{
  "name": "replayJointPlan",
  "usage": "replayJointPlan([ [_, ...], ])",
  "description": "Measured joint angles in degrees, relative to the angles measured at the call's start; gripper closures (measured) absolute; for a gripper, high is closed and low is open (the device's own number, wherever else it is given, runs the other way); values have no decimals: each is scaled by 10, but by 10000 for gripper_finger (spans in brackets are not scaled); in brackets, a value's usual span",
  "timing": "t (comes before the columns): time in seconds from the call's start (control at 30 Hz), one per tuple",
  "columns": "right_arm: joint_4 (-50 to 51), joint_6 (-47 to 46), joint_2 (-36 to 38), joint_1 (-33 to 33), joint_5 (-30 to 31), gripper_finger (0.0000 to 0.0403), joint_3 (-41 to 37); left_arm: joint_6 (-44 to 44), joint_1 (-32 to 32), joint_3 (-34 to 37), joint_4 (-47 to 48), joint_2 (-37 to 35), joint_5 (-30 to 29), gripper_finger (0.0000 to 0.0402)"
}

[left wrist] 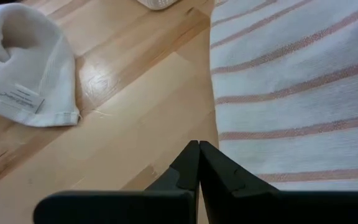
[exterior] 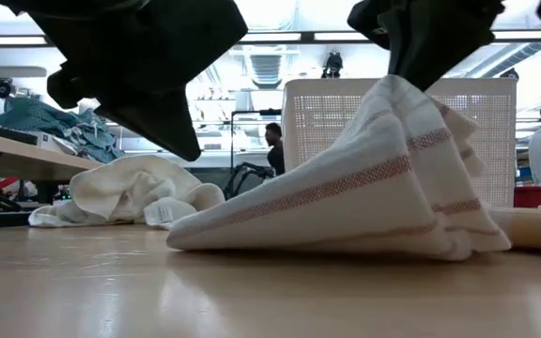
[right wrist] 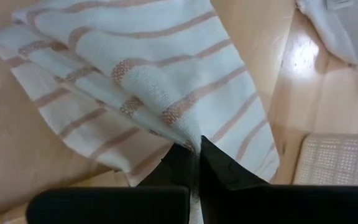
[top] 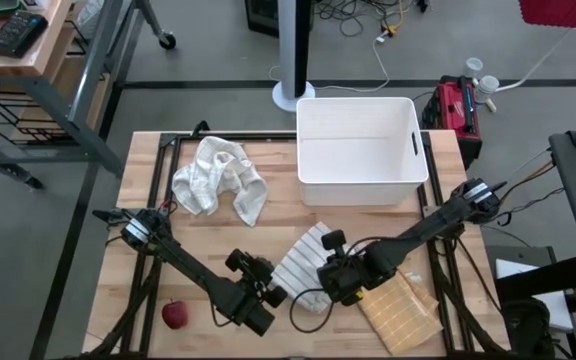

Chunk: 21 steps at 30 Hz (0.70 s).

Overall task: Fold towel
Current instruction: Fold the white striped towel

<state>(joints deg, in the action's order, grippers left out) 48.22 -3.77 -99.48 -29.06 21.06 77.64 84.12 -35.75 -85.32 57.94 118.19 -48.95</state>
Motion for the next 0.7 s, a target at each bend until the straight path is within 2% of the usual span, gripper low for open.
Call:
replayJointPlan([
  [0.37,-10,-59,15,-27,-46,403,-54,-11,2,0,-7,0,0,401],
  [0.7,-165,-93,15,-33,-110,401,-174,-48,9,1,-50,0,0,402],
])
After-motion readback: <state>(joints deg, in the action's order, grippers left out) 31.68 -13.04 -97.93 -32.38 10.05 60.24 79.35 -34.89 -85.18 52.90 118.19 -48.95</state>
